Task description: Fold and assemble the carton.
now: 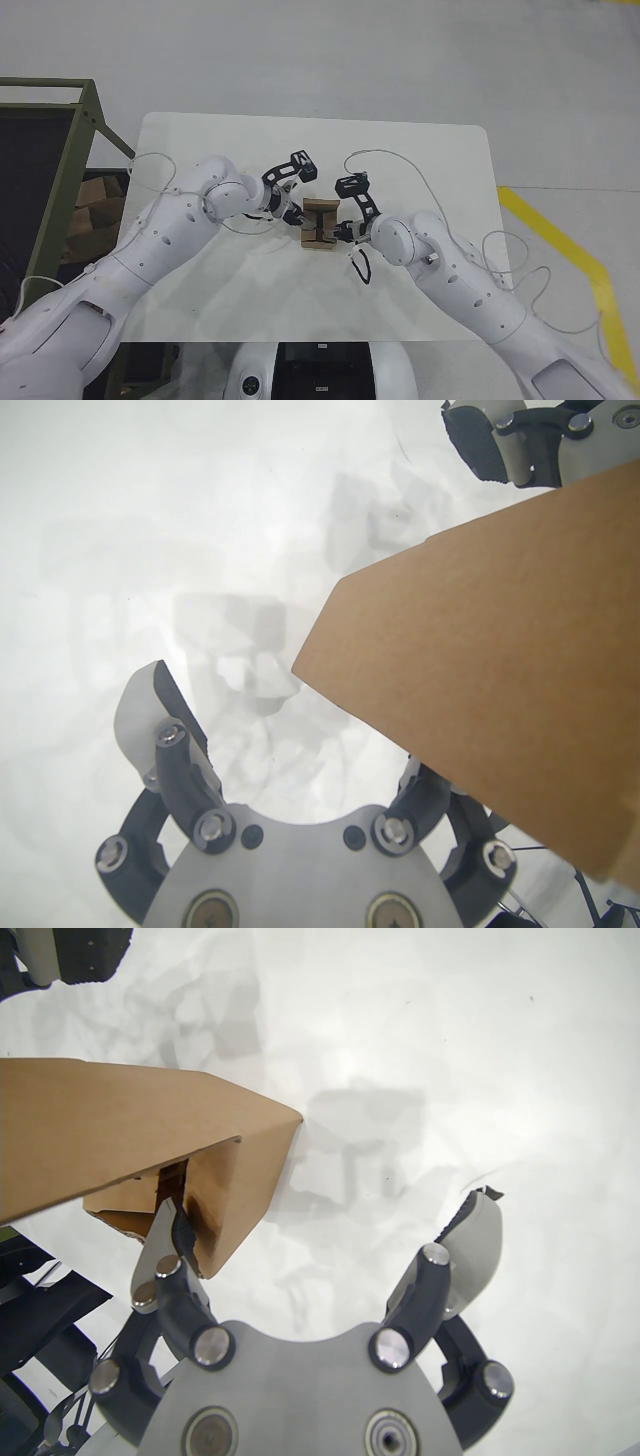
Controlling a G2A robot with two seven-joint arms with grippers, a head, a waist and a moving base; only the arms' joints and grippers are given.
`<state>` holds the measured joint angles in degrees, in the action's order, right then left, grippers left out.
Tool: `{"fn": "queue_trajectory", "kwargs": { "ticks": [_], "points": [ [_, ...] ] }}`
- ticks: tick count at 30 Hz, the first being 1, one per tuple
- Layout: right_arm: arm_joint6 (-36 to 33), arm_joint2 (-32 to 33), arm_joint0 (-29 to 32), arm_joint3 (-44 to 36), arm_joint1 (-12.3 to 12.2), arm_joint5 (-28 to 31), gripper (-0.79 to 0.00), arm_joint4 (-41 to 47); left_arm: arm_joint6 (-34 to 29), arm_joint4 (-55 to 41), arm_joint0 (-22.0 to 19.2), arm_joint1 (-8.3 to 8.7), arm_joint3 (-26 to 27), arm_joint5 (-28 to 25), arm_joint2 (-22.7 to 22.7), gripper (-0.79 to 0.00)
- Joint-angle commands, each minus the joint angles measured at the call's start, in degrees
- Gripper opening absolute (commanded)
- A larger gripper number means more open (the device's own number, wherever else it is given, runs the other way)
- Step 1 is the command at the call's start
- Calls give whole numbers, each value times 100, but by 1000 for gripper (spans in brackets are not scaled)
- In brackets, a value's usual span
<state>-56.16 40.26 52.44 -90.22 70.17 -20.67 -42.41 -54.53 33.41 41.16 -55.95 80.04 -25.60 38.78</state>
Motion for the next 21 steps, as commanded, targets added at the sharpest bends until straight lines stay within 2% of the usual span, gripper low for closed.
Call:
{"fn": "queue_trajectory", "kwargs": {
  "ticks": [1,21],
  "points": [
    [-10,-13,-5,26,21,-7,0,-12,-14,0,6,-11,-1,10,5,0],
    [-124,47,54,81,143,-66,0,-241,-78,53,100,-72,-12,-45,113,0]
  ]
}}
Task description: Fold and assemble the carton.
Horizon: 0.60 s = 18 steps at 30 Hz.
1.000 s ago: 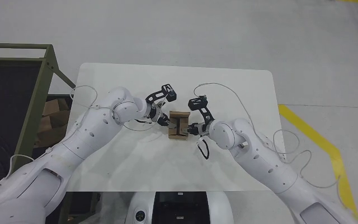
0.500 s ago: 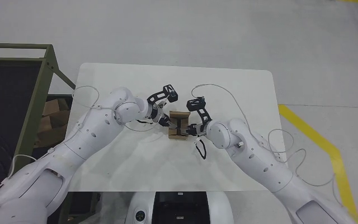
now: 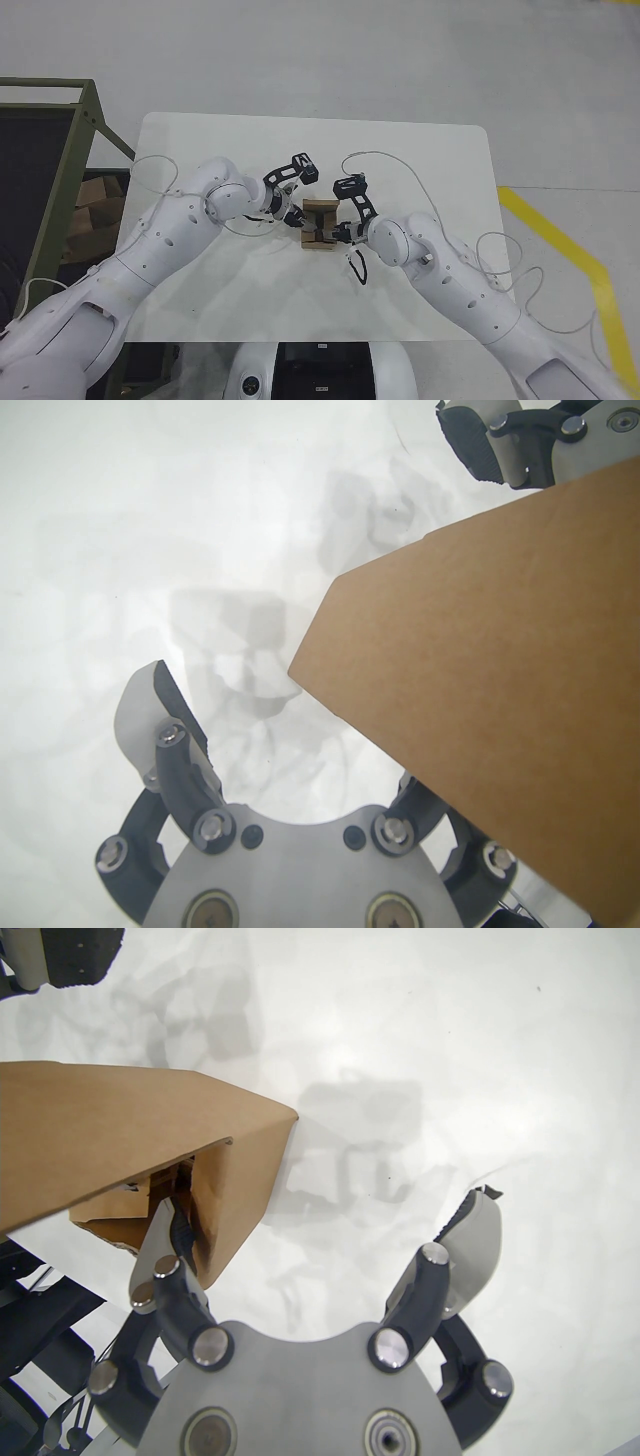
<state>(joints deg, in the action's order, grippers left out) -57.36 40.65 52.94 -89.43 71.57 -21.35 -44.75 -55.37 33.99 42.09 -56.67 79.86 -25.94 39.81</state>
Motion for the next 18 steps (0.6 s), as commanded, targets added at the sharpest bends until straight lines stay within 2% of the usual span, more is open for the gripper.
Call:
{"fn": "queue_trajectory", "kwargs": {
  "ticks": [1,10,18],
  "points": [
    [-9,17,9,1,6,6,0,-15,-1,-8,14,0,14,-20,22,0],
    [-85,123,73,-183,25,-14,0,-145,-73,-68,75,69,300,-128,312,0],
    [-110,212,149,-347,41,-33,0,-271,-259,-64,290,265,706,-498,832,0]
  ]
}}
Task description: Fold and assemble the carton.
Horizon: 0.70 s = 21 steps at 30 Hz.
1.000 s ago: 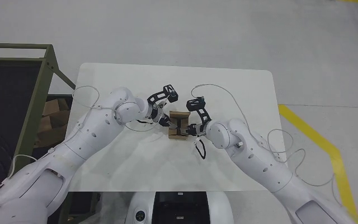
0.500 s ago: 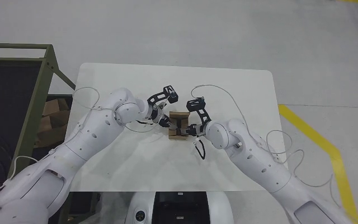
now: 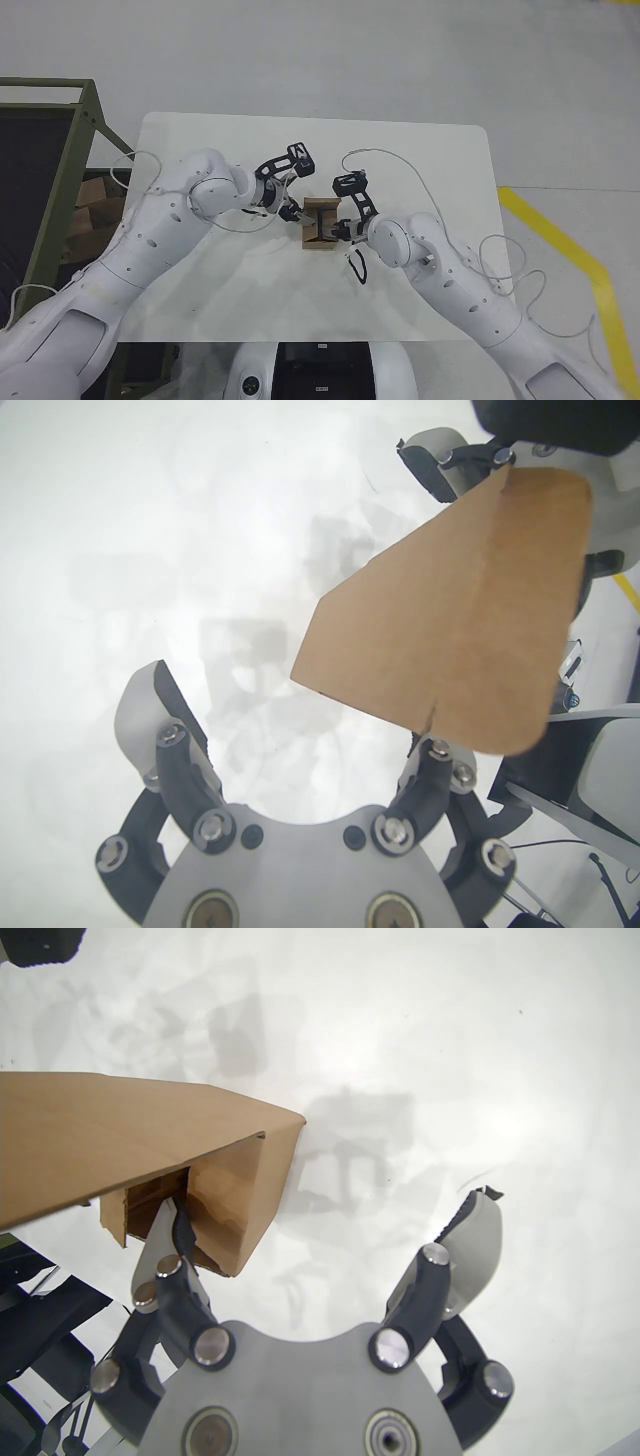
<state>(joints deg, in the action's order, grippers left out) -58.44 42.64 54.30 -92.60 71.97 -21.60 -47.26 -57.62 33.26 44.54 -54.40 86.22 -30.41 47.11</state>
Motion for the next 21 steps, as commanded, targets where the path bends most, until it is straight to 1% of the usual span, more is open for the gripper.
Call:
{"fn": "queue_trajectory", "kwargs": {
  "ticks": [1,3,8,12,14,16,19,21],
  "points": [
    [0,29,29,-61,1,-12,0,-37,-40,-7,90,71,130,-86,198,0],
    [-8,72,66,-135,-2,-19,0,-65,-66,-43,187,141,240,-147,407,0],
    [-41,226,191,-335,-29,-2,0,-139,40,-247,475,299,436,-93,982,0],
    [-49,377,327,-513,-58,62,0,-146,277,-324,686,362,464,223,1300,0],
    [-61,435,389,-568,-70,125,0,-135,405,-363,740,356,448,426,1327,0],
    [-80,472,432,-595,-77,177,0,-143,564,-397,743,320,389,640,1259,0],
    [-103,503,474,-605,-76,249,0,-124,768,-299,604,230,239,934,1033,0],
    [-112,519,497,-604,-73,287,0,-94,869,-329,492,154,157,967,835,0]
  ]
}}
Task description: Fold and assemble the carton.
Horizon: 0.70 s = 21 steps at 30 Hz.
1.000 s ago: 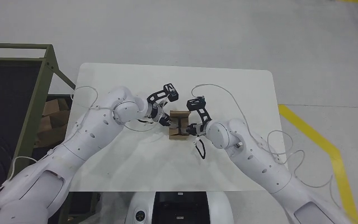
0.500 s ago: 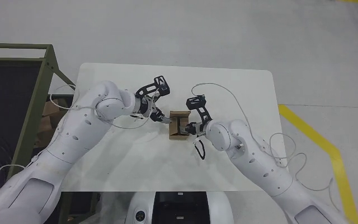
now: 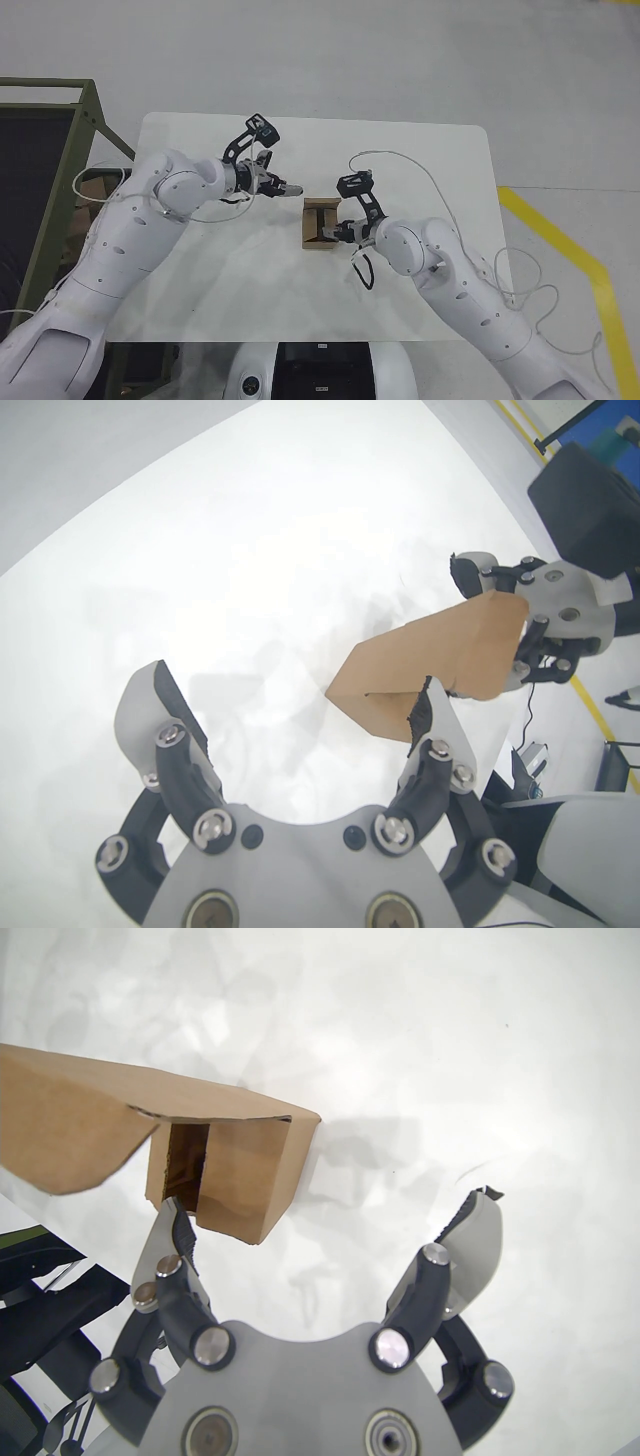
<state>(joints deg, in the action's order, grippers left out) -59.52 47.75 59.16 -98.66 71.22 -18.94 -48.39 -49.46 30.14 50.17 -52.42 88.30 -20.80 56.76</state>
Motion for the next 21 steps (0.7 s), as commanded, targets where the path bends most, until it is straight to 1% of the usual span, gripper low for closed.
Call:
{"fn": "queue_trajectory", "kwargs": {
  "ticks": [1,4,8,13,21],
  "points": [
    [-6,17,22,7,4,37,0,25,56,22,-141,-77,-93,-21,-228,0],
    [-18,36,53,29,8,58,0,21,59,129,-313,-162,-187,-150,-474,0],
    [2,69,84,112,19,71,0,61,72,226,-432,-224,-318,-319,-626,0],
    [36,63,47,267,54,95,0,143,127,299,-438,-252,-359,-486,-672,0],
    [186,73,8,407,110,78,0,253,114,373,-399,-283,-345,-494,-702,0]
  ]
}}
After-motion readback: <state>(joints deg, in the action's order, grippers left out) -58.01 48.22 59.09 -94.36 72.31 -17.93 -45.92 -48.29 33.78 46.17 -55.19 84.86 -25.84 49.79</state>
